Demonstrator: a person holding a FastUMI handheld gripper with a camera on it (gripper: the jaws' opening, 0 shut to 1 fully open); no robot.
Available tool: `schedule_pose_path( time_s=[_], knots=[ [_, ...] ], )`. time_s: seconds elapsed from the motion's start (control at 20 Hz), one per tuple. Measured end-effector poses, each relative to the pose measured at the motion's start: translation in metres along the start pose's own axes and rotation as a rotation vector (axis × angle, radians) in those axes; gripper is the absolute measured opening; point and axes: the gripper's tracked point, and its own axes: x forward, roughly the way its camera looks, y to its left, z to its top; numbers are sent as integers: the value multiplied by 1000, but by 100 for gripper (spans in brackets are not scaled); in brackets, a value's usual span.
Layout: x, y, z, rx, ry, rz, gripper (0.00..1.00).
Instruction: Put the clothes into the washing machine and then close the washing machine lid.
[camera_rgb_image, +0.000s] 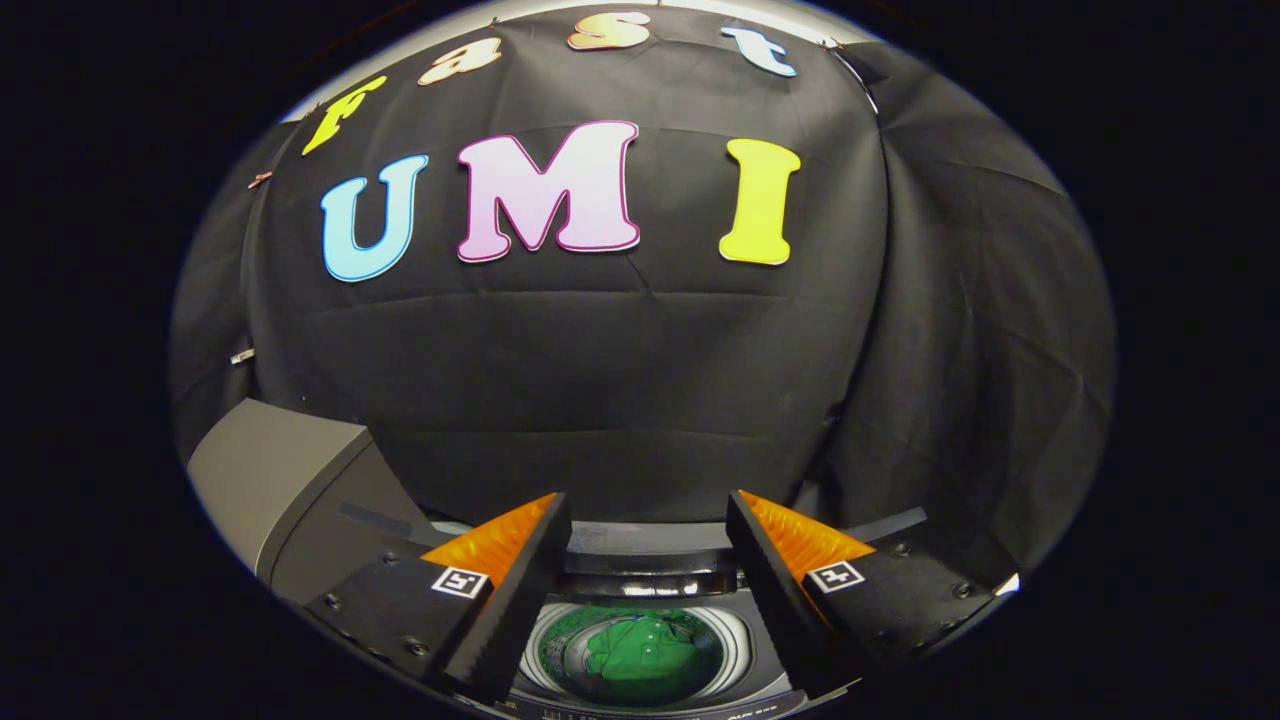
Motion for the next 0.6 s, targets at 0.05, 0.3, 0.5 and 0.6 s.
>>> schedule_pose_path(
  time_s=[0.05, 0.3, 0.5, 0.6],
  knots=[
    [-3, 1, -2, 1, -1, -1, 100],
    [-18, 2, -19, 2, 19, 9, 100],
    [-29, 7, -61, -21, 118, 25, 99],
    [-44, 1, -101, -78, 241, 18, 99]
  ],
)
